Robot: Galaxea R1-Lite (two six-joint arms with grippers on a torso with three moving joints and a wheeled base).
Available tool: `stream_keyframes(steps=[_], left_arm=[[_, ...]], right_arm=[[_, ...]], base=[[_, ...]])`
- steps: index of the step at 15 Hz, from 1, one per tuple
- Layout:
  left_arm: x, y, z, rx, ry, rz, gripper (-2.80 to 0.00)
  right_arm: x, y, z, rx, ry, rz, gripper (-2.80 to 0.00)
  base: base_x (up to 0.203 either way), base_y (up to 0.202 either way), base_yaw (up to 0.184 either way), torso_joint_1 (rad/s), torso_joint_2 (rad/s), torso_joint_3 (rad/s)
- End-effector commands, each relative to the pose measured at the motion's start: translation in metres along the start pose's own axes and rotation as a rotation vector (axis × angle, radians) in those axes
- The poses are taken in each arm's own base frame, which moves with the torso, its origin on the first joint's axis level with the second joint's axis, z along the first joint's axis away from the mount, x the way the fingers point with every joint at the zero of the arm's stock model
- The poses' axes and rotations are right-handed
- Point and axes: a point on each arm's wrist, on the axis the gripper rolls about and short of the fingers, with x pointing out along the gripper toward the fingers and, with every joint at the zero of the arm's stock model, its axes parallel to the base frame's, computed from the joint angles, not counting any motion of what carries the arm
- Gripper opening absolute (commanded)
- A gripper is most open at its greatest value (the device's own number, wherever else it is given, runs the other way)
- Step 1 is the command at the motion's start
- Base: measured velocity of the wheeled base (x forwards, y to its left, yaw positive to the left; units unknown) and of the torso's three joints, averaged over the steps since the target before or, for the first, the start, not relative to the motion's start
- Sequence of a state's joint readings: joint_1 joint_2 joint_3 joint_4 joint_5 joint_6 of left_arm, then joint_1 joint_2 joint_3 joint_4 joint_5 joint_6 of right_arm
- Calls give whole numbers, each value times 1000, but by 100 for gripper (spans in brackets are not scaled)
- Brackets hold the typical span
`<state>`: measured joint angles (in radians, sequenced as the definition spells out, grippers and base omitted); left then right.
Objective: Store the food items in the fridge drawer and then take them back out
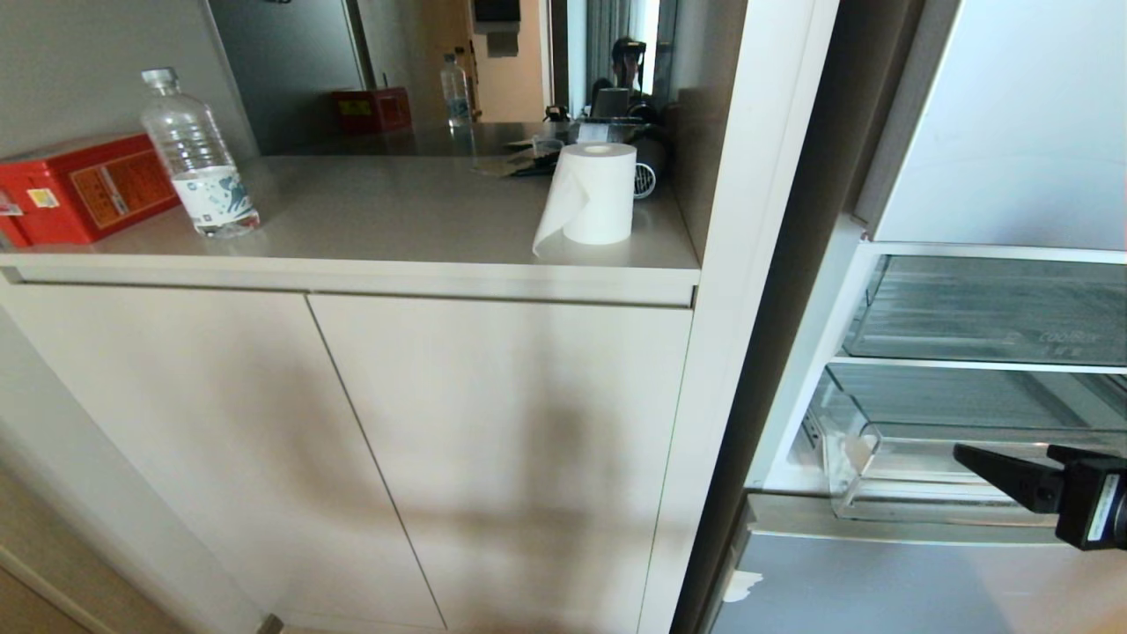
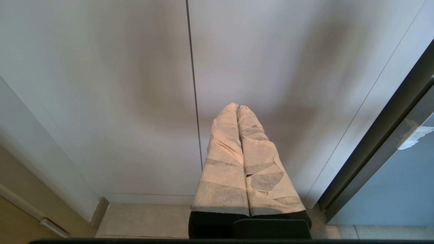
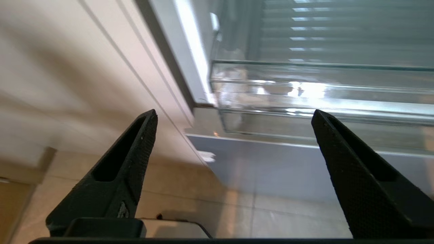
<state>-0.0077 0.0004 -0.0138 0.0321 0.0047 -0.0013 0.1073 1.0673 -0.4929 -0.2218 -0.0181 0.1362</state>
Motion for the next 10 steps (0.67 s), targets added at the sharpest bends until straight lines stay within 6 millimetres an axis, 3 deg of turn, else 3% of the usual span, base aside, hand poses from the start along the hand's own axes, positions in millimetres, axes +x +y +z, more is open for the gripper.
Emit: stream_keyframes(steps=[1,5,10], left_arm=[[0,0,0,0,0,0,-280],[0,0,0,0,0,0,-280],[0,0,0,0,0,0,-280]], right_arm=[[21,-7,7,6,46,-53,0],[62,-25,11,15,57,-131,0],[109,-40,-4,32,128,-173,0]], base=[[0,0,0,0,0,0],[0,0,0,0,0,0],[0,0,0,0,0,0]])
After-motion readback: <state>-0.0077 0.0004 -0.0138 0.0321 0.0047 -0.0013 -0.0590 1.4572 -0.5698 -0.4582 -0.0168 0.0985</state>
